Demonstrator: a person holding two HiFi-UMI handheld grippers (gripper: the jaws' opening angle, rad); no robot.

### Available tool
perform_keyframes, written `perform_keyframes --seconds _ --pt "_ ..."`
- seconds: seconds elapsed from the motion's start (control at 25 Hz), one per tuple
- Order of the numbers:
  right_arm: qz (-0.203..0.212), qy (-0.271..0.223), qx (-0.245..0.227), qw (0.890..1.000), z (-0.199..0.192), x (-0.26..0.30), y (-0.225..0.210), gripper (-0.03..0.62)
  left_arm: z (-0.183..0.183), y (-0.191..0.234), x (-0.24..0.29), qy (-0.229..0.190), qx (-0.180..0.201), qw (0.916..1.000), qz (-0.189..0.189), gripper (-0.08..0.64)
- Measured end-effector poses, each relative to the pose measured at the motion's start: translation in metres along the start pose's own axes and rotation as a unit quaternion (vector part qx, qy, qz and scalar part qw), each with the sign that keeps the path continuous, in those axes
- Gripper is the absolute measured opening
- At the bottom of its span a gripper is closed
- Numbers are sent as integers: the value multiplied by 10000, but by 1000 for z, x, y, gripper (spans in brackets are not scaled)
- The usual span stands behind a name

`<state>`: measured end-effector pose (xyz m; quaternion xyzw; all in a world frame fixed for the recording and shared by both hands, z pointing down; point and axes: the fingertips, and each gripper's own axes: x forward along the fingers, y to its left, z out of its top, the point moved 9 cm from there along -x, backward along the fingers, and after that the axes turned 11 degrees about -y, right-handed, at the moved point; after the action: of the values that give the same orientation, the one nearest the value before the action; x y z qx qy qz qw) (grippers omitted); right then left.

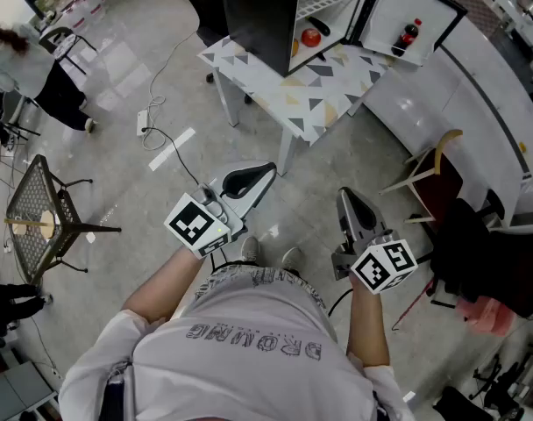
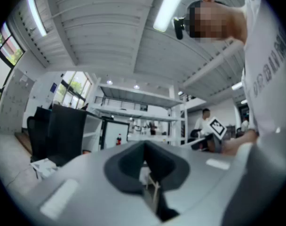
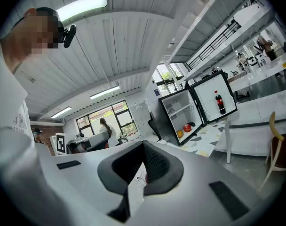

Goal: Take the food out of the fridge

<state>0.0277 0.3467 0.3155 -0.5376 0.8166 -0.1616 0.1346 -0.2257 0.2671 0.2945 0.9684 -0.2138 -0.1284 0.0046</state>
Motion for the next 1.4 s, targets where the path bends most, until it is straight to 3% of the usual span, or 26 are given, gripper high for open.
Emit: perform_keyframes --seconds 0.72,1.4 --pt "181 -141 150 9996 9 -4 -22 -6 -5 -14 19 51 109 9999 103 8" --pt "461 -7 238 9987 29 -35 -91 -6 -30 -60 73 134 212 9987 439 8"
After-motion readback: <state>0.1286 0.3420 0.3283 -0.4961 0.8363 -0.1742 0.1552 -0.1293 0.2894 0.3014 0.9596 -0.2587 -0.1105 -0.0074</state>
